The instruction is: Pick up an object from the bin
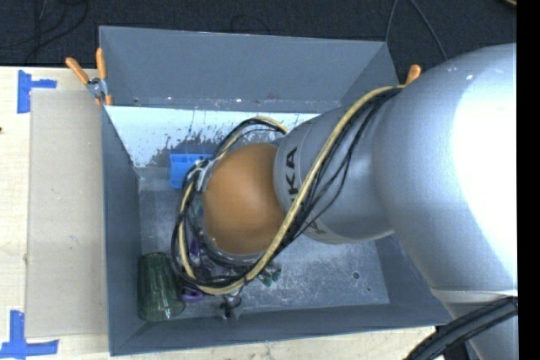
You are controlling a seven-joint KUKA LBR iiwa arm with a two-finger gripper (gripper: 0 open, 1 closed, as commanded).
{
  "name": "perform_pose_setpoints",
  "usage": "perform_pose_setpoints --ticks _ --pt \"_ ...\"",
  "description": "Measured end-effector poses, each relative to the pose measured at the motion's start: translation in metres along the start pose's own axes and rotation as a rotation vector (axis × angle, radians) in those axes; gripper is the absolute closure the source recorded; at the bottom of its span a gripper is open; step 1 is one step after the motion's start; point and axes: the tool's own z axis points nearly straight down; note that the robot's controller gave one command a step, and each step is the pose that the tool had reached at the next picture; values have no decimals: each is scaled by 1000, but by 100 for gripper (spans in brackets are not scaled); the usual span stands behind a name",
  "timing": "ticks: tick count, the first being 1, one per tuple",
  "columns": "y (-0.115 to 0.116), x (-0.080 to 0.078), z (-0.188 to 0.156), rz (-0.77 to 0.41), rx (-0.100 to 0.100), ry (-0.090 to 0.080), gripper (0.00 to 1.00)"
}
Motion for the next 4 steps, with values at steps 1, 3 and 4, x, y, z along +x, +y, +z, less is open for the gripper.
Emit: perform_pose_setpoints --ticks 1,3,4 --pt "0 25 -3 -452 6 2 100" --pt "4 27 -24 -452 -4 6 100" --pt "4 26 -46 -449 -2 3 100"
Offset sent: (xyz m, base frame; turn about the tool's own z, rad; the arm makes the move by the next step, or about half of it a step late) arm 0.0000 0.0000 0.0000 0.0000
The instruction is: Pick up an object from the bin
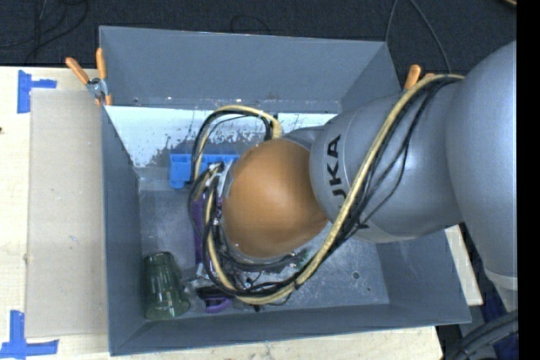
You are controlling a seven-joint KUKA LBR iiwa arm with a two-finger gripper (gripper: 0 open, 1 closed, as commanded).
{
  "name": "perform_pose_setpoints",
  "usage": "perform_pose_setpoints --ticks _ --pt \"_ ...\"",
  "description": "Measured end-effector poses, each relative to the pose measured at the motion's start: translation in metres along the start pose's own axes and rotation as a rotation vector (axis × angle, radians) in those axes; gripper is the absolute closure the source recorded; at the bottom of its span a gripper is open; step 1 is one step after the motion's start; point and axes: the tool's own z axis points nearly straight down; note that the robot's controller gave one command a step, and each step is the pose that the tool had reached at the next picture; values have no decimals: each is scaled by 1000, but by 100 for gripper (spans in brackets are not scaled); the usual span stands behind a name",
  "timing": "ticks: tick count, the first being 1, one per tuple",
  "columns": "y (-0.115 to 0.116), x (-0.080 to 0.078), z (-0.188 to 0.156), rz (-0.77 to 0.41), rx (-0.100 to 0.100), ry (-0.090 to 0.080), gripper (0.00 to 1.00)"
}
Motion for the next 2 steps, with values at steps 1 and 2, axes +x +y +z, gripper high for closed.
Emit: perform_pose_setpoints --ticks 1,2 --pt "0 0 -9 3 -1 1 100" --pt "2 1 -22 6 -5 4 100"
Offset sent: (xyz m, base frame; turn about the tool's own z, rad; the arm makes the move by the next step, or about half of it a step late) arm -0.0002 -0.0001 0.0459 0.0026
